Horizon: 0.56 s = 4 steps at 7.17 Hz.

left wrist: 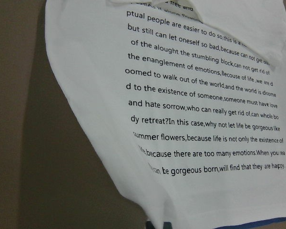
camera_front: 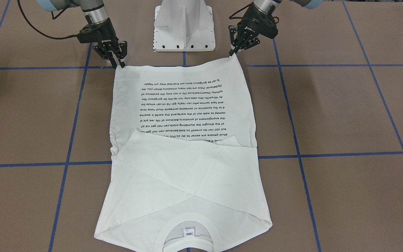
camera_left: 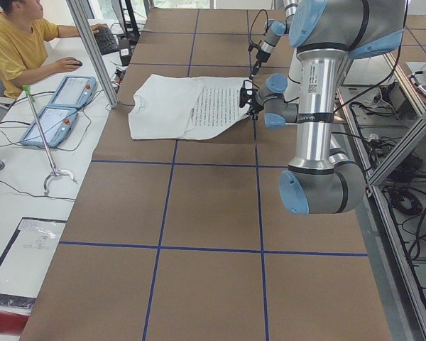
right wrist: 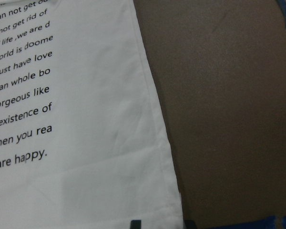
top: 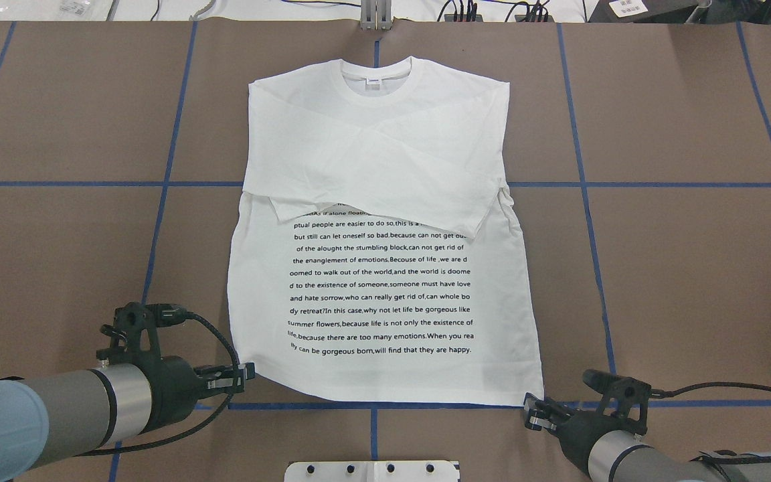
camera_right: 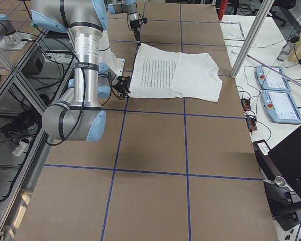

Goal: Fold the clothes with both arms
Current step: 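Grasp both hem corners with the left and right grippers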

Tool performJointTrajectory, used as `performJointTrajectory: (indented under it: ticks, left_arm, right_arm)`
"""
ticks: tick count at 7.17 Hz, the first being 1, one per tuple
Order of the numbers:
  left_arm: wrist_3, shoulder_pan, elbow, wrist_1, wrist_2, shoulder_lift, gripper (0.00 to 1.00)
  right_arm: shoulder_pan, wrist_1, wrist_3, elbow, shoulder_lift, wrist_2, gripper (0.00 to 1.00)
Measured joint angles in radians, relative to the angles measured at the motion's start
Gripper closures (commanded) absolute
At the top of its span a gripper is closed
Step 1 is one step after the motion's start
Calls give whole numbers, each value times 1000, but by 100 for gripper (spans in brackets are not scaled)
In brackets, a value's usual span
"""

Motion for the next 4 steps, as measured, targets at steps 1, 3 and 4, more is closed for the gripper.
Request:
performJointTrajectory:
  ticks: [1, 3, 4]
  left_arm:
    - [0, 0, 0, 0, 0, 0, 100]
    - [1, -2, -5, 0, 0, 1, 100]
    - [2, -2, -20, 3, -2, 7, 100]
  right_arm:
    - [0, -1, -1, 2, 0, 0, 100]
    - [5, -37, -4, 62, -18, 16, 100]
    - [7, -119, -5, 159, -47, 46, 100]
